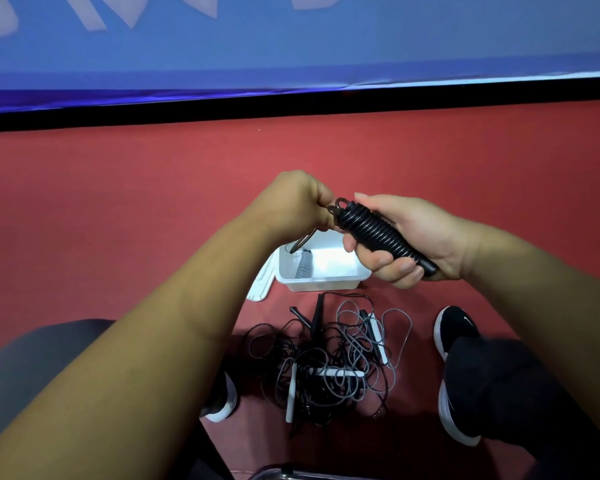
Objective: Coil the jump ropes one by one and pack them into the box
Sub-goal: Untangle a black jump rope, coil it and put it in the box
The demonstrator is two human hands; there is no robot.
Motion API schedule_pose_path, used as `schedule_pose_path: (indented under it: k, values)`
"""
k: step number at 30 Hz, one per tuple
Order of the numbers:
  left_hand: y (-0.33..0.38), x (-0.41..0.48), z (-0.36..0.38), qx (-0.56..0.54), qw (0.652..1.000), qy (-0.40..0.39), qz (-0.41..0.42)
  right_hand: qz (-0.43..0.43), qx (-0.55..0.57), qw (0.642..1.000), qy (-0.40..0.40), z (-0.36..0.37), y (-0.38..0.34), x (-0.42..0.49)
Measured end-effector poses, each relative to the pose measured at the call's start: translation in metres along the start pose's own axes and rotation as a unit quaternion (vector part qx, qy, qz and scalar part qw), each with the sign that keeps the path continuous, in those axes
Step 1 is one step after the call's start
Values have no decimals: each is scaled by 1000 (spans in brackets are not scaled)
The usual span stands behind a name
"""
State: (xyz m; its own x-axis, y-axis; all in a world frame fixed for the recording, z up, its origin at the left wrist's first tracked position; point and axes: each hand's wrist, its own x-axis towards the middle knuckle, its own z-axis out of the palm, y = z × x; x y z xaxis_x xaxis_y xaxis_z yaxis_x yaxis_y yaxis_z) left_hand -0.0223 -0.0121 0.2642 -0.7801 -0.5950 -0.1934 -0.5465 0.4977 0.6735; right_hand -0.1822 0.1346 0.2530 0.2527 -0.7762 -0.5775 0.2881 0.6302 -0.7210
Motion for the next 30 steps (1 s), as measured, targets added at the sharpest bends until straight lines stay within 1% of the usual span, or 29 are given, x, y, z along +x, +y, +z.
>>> schedule_pose_path:
  k: [3,6,9,11,13,15,16,19,22,24,27,30]
  values:
    - [4,-2,-3,18,1000,-3,22,22,0,998,-61,0,0,-4]
    - [7,-3,-4,4,999,-11,36,56,-7,992,-115,1,1,-5]
    - [6,-4,-3,-36,998,-21,40,68,-9,985,-160,2,2,-5]
    - [7,-5,-4,-84,995,-29,45,69,-4,979,-191,4,-1,-7]
    - [9,-6,-4,-141,988,-33,53,65,-29,977,-200,7,-1,-7]
    - [11,-7,-2,-169,983,-30,62,66,-59,980,-181,9,-1,-7]
    - [12,-7,-2,-175,982,-28,67,68,-56,983,-164,9,-1,-7]
    - [11,-4,-1,-190,979,-14,73,65,-92,990,-87,10,2,-4]
    - [9,2,-4,-167,982,20,84,20,-101,995,-3,11,1,-1]
    - [12,4,-8,-143,986,26,83,-5,-116,992,43,7,2,0]
    - [17,3,-13,-111,990,36,77,-36,-225,968,107,8,-1,-4]
    - [18,5,-12,-107,990,74,53,-54,-332,932,132,11,-3,-6]
